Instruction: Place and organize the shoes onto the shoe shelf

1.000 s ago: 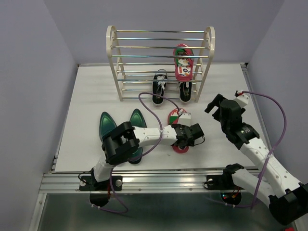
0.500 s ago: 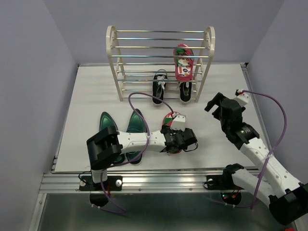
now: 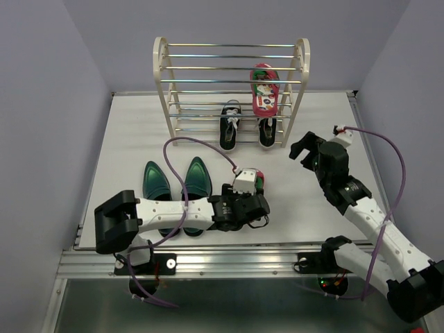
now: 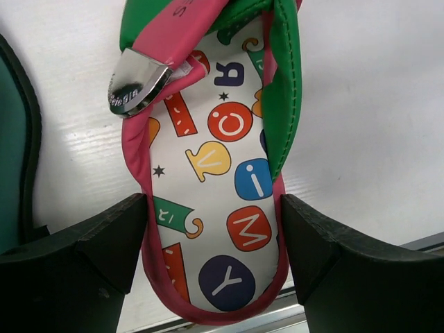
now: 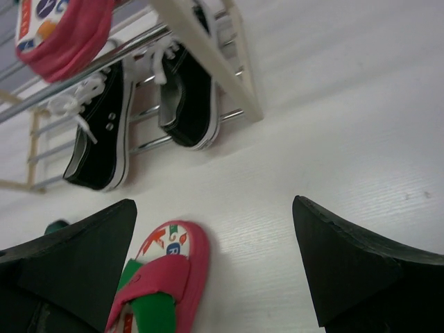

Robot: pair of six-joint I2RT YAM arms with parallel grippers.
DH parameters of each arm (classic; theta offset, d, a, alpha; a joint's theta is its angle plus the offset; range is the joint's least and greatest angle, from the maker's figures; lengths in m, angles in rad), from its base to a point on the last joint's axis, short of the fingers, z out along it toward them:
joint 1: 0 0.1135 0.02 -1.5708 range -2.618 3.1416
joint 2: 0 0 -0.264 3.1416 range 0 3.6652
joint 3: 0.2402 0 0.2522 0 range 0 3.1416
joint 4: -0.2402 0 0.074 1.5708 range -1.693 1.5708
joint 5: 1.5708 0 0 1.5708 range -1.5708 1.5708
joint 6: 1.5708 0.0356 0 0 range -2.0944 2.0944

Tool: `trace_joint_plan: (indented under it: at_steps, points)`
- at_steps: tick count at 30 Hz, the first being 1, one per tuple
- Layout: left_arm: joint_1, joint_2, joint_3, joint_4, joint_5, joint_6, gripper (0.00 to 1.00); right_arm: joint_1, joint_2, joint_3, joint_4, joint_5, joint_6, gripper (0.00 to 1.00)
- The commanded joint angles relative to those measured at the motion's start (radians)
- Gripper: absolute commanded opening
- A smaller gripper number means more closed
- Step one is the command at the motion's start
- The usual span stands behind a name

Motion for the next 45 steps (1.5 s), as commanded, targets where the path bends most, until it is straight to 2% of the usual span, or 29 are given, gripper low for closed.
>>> trace_joint_plan:
  at_steps: [1, 4, 7, 8, 9, 10, 11, 12, 13, 14, 18, 25, 30, 31, 32, 33, 35, 38, 45]
  points:
    - [-0.002, -0.007, -0.090, 0.085, 0.021, 0.027, 0.00, -0.007, 0.018, -0.028, 0.121, -0.318, -0.112, 1.00]
    - [-0.002, 0.027, -0.118, 0.048, 0.023, -0.008, 0.00, -0.007, 0.061, -0.048, 0.121, -0.384, -0.110, 1.00]
    - [0.001, 0.053, -0.141, 0.051, 0.049, -0.038, 0.00, -0.007, 0.092, -0.052, 0.107, -0.343, -0.104, 1.00]
    - [0.004, 0.070, -0.150, 0.065, 0.061, -0.038, 0.04, -0.007, 0.098, -0.049, 0.105, -0.341, -0.106, 1.00]
    - [0.006, 0.080, -0.148, 0.079, 0.072, -0.041, 0.14, -0.007, 0.108, -0.042, 0.104, -0.343, -0.107, 1.00]
    - [0.007, 0.094, -0.147, 0.082, 0.080, -0.042, 0.48, -0.007, 0.111, -0.037, 0.104, -0.346, -0.112, 1.00]
    - [0.009, 0.108, -0.141, 0.079, 0.080, -0.048, 0.61, -0.007, 0.116, -0.032, 0.102, -0.344, -0.115, 1.00]
    - [0.009, 0.135, -0.127, 0.073, 0.080, -0.048, 0.67, -0.007, 0.118, -0.028, 0.101, -0.341, -0.117, 1.00]
    - [0.010, 0.145, -0.119, 0.068, 0.083, -0.050, 0.77, -0.007, 0.119, -0.023, 0.098, -0.335, -0.121, 1.00]
    - [0.010, 0.165, -0.112, 0.060, 0.081, -0.065, 0.99, -0.007, 0.119, -0.022, 0.098, -0.335, -0.121, 1.00]
    - [0.027, 0.180, -0.093, 0.021, 0.060, -0.116, 0.99, -0.007, 0.119, -0.026, 0.099, -0.340, -0.124, 1.00]
    - [0.075, 0.151, -0.108, 0.079, 0.050, -0.104, 0.99, -0.007, 0.122, -0.026, 0.098, -0.338, -0.133, 1.00]
    - [0.076, 0.203, -0.073, 0.082, 0.064, -0.074, 0.97, -0.007, 0.121, -0.025, 0.098, -0.330, -0.138, 1.00]
    - [0.076, 0.211, -0.069, 0.079, 0.067, -0.065, 0.92, -0.007, 0.119, -0.026, 0.096, -0.320, -0.140, 1.00]
    - [0.078, 0.228, -0.061, 0.065, 0.066, -0.073, 0.68, -0.007, 0.119, -0.026, 0.095, -0.310, -0.138, 1.00]
    - [0.078, 0.234, -0.043, 0.047, 0.058, -0.079, 0.51, -0.007, 0.121, -0.026, 0.091, -0.301, -0.138, 1.00]
    - [0.078, 0.226, -0.033, 0.001, 0.028, -0.105, 0.00, -0.007, 0.116, -0.022, 0.084, -0.281, -0.138, 1.00]
    - [0.076, 0.179, -0.035, -0.006, -0.017, -0.100, 0.00, -0.007, 0.110, -0.009, 0.084, -0.271, -0.140, 1.00]
    - [0.064, -0.060, -0.049, 0.046, -0.140, -0.001, 0.00, -0.007, 0.058, 0.014, 0.082, -0.220, -0.137, 1.00]
